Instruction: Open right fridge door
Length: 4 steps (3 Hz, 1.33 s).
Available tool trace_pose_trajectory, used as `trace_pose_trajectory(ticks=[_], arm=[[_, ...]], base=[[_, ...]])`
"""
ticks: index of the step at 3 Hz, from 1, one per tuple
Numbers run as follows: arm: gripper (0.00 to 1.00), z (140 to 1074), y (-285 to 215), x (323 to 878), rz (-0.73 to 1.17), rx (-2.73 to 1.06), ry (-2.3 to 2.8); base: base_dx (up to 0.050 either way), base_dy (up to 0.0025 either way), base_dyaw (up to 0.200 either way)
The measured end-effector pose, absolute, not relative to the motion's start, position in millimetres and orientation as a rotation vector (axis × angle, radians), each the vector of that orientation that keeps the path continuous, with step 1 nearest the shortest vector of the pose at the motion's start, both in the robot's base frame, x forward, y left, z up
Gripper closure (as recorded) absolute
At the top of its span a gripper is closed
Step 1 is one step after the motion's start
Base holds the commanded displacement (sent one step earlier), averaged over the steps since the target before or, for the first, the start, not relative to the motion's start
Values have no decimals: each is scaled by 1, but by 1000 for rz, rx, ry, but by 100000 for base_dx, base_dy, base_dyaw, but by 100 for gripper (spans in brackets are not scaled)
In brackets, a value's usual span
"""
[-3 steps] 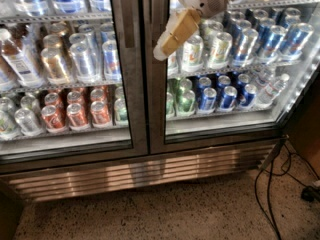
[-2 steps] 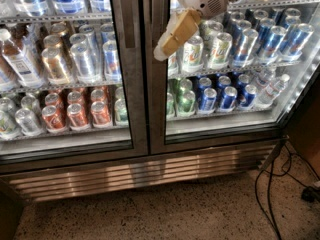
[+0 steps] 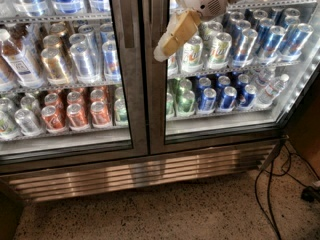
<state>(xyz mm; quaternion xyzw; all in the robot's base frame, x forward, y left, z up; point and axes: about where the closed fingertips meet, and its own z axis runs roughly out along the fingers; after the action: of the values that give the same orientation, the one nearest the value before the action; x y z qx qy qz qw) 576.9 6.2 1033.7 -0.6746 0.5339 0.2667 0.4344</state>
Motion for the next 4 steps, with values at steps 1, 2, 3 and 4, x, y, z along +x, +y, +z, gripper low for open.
trace_pose_trajectory(ticks=[1, 2, 3, 4], arm=[[0, 1029, 8, 567, 758, -1693, 1260], [0, 1029, 5, 569, 759, -1693, 1260], [0, 1023, 1, 568, 794, -1696, 1249], [0, 1023, 1, 568, 795, -1696, 1249]], base=[[0, 0, 0], [0, 0, 0], [0, 0, 0], [0, 0, 0]])
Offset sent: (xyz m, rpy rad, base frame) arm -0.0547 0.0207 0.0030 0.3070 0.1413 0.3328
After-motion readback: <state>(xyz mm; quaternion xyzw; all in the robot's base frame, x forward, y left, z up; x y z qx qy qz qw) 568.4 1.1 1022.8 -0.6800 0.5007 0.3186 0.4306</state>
